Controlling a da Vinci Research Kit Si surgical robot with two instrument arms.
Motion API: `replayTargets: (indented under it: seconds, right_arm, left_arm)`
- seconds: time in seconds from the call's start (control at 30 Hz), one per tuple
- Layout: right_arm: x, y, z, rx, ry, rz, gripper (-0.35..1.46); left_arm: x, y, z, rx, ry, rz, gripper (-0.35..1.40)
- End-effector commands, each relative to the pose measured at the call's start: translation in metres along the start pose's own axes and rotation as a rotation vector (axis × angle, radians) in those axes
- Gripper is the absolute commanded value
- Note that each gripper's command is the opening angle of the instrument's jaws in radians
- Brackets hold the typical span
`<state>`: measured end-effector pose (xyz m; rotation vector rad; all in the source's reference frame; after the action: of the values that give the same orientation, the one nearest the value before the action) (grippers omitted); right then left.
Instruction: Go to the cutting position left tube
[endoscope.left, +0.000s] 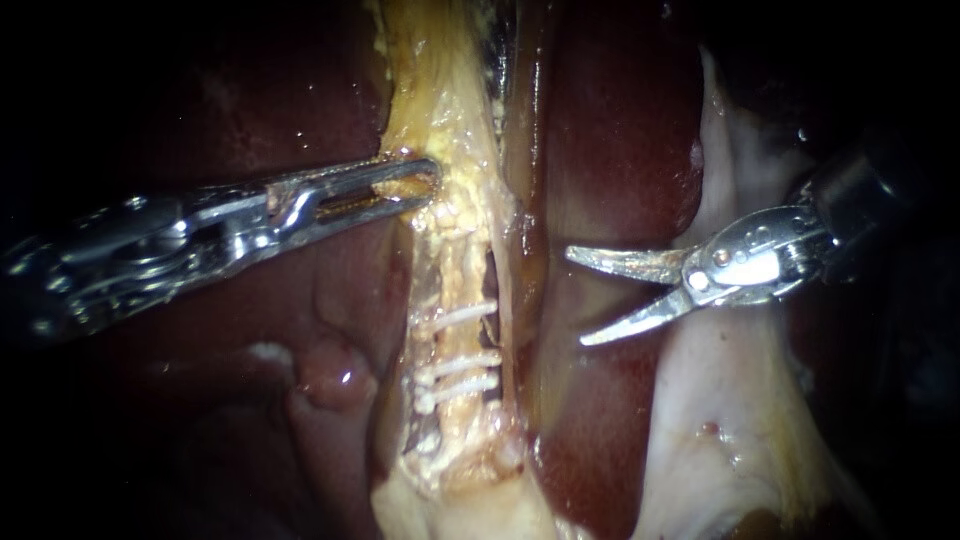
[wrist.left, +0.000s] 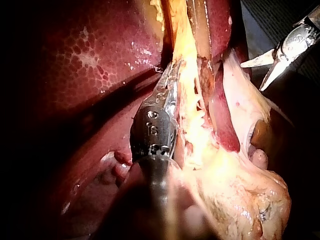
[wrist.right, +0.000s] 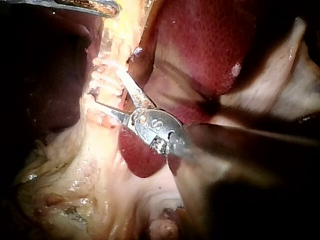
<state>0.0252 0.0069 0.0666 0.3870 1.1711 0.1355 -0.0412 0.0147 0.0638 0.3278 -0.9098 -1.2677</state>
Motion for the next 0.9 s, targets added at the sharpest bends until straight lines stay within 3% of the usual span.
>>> replayTargets:
  seconds: [0.03, 0.23, 0.43, 0.63, 0.77, 0.9]
  right_arm:
    - [0.0, 0.0, 0.0, 0.002, -0.002, 0.004, 1.44]
    - [-0.0002, -0.0001, 0.0001, 0.037, 0.012, 0.085, 1.44]
    - [-0.0008, -0.0007, 0.0013, 0.159, 0.033, 0.25, 1.44]
    - [-0.0021, -0.0011, 0.0045, 0.246, -0.005, 0.315, 1.44]
    - [-0.0026, -0.0006, 0.0065, 0.293, -0.007, 0.346, 1.42]
    - [-0.0033, 0.0002, 0.0083, 0.344, -0.036, 0.373, 1.39]
  left_arm:
    - [0.0, 0.0, 0.0, 0.0, 0.0, 0.0, -0.35]
    - [-0.0002, -0.0001, -0.0004, 0.002, 0.002, -0.001, -0.35]
    - [-0.0022, 0.0002, -0.0023, 0.009, 0.006, -0.008, -0.35]
    - [-0.0037, 0.0001, -0.0046, 0.006, -0.017, -0.017, -0.35]
    - [-0.004, -0.0004, -0.0057, 0.007, -0.024, -0.027, -0.35]
    - [-0.0046, -0.001, -0.0071, 0.008, -0.034, -0.02, -0.35]
